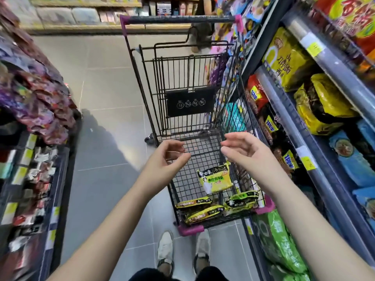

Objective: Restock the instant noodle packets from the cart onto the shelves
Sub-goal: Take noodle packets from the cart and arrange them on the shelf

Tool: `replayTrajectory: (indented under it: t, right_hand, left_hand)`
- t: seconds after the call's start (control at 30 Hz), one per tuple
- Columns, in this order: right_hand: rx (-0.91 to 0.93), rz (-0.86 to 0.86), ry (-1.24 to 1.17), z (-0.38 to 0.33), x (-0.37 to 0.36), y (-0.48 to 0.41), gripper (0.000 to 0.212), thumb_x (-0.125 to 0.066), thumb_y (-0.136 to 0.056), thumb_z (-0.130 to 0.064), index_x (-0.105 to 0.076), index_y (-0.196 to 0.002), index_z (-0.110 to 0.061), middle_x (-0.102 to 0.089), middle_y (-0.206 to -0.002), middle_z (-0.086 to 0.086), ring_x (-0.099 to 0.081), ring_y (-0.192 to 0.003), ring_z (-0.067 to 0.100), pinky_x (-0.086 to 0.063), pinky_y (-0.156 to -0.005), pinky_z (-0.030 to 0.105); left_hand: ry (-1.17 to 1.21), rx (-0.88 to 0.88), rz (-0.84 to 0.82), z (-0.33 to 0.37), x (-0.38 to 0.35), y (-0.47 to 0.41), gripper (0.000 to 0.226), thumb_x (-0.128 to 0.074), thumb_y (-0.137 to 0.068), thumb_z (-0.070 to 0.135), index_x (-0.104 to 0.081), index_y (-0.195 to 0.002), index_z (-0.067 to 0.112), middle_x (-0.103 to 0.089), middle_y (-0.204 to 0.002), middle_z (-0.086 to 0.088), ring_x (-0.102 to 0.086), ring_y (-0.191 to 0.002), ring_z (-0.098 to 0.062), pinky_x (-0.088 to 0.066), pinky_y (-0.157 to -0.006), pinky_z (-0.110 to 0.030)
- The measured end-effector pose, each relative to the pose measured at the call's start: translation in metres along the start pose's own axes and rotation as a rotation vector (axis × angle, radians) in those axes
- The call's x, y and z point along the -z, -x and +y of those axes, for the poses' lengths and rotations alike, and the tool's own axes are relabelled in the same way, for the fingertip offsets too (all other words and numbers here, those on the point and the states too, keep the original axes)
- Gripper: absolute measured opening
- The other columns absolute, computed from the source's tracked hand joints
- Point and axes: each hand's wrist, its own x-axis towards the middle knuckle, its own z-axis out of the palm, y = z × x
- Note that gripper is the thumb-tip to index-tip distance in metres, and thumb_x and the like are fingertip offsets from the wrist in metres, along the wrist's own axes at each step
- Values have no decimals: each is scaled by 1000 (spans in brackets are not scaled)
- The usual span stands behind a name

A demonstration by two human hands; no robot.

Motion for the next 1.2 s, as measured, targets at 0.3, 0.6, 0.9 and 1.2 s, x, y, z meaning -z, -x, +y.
replayTrajectory:
  t: [0.3, 0.6, 0.9, 1.2]
  right_hand:
    - [-124, -43, -24, 71, 24, -54, 53, -82, -73, -36, -67, -121, -23, -76, -113, -5, -71, -108, 9, -55, -98, 31]
    - [-234, -71, -48, 136, 43, -84, 47, -83, -78, -26, -66, -121, -18, -76, -113, 1, -72, -108, 13, -56, -95, 26]
    - [-319, -121, -57, 185, 28, -87, 48, -84, -77, -25, -66, -121, -18, -76, -111, 0, -73, -102, 11, -58, -94, 28]
    - [-329, -241, 16, 207, 17, -77, 43, -84, -82, -17, -65, -120, -21, -75, -109, -2, -71, -99, 9, -57, -91, 23]
  left_hand:
    - [-95, 144, 21, -55, -32, -19, 35, -76, -89, 28, -59, -120, 24, -69, -114, 8, -68, -100, -1, -58, -89, -31]
    - [-287, 237, -121, -117, -70, -26, 54, -82, -84, 28, -54, -129, 24, -61, -122, 9, -60, -111, -4, -51, -87, -12]
    - [-921, 360, -508, -190, -103, -45, 76, -80, -79, 24, -40, -143, 25, -40, -141, -2, -47, -129, -24, -48, -104, -36]
    - [-1300, 513, -659, -231, -131, -59, 70, -67, -88, 7, -33, -149, 16, -43, -146, -13, -46, -133, -34, -45, -105, -47]
